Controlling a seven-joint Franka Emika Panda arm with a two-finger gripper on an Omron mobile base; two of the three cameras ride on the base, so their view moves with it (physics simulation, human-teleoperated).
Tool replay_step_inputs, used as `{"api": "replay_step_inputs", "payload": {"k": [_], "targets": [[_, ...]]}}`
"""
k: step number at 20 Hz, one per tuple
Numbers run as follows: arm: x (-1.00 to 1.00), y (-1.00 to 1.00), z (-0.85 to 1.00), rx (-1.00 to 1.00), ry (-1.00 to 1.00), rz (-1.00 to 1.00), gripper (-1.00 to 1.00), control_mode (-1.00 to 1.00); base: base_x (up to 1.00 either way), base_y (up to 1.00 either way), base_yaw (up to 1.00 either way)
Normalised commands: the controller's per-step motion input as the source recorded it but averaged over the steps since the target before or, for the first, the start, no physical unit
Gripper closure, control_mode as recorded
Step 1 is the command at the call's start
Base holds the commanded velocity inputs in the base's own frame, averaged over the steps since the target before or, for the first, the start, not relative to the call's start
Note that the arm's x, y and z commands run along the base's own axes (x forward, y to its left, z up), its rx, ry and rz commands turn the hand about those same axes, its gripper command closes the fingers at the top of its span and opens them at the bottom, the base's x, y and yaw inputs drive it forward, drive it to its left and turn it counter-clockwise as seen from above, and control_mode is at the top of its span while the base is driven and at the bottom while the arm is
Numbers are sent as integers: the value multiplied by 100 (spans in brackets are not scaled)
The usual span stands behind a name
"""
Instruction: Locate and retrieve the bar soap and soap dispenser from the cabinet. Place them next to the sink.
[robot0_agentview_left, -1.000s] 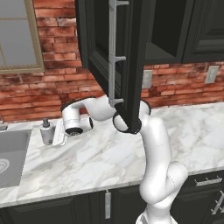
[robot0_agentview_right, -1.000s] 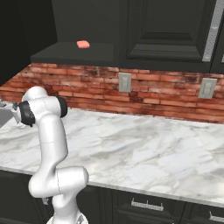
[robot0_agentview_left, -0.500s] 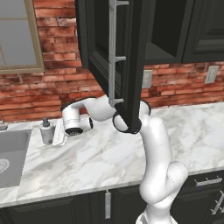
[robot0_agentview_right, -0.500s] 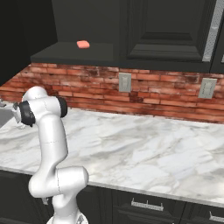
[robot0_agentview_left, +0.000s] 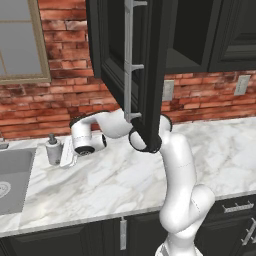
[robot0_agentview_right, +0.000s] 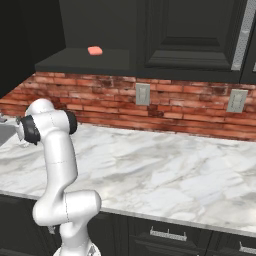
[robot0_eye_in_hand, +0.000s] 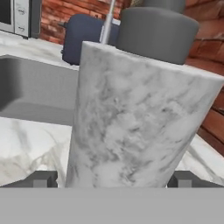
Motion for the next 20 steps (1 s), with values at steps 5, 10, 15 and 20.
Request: {"api": "replay_step_inputs", "payload": {"k": [5, 10, 15, 20], "targets": [[13, -25, 0, -3, 10, -8, -100, -100, 0, 0, 0], [10, -28, 0, -5, 10, -9, -100, -100, 0, 0, 0], [-3, -28, 0, -3, 7, -12, -100, -100, 0, 0, 0], [-13, -36, 2, -3, 5, -15, -100, -100, 0, 0, 0]]}}
